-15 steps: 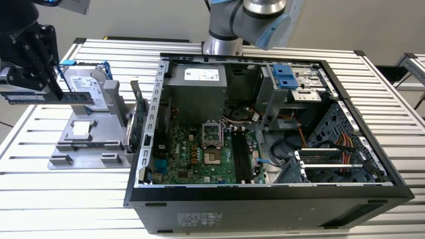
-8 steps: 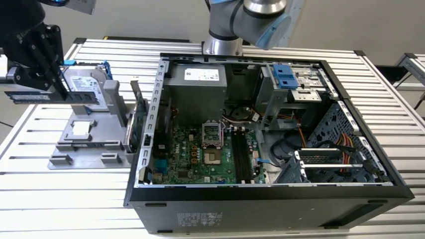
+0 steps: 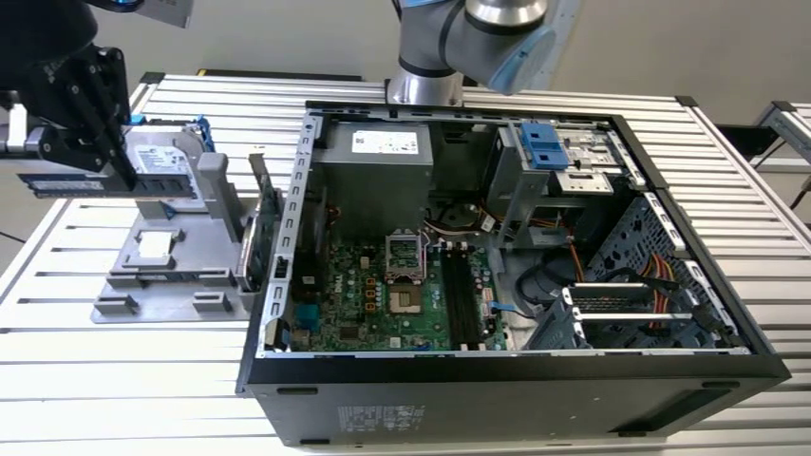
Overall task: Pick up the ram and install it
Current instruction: 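Pick up the ram and move it above insertion slot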
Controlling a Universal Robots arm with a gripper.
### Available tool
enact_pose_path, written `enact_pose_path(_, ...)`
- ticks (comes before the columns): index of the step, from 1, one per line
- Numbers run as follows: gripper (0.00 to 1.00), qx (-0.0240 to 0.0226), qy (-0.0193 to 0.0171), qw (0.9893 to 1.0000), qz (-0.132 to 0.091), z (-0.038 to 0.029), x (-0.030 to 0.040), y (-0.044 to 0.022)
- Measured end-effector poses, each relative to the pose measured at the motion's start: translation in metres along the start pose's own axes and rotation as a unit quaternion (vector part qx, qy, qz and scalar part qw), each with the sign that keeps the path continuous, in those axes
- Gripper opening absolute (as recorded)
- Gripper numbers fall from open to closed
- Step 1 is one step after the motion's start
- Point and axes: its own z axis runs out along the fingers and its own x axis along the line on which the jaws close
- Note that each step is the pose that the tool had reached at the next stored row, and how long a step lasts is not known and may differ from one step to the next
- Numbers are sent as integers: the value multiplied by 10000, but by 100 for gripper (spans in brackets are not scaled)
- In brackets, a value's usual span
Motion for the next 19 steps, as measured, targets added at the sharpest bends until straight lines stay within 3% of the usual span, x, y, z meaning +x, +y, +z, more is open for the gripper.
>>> enact_pose_path(19,0,0,0,10000,0,0,-14,-176)
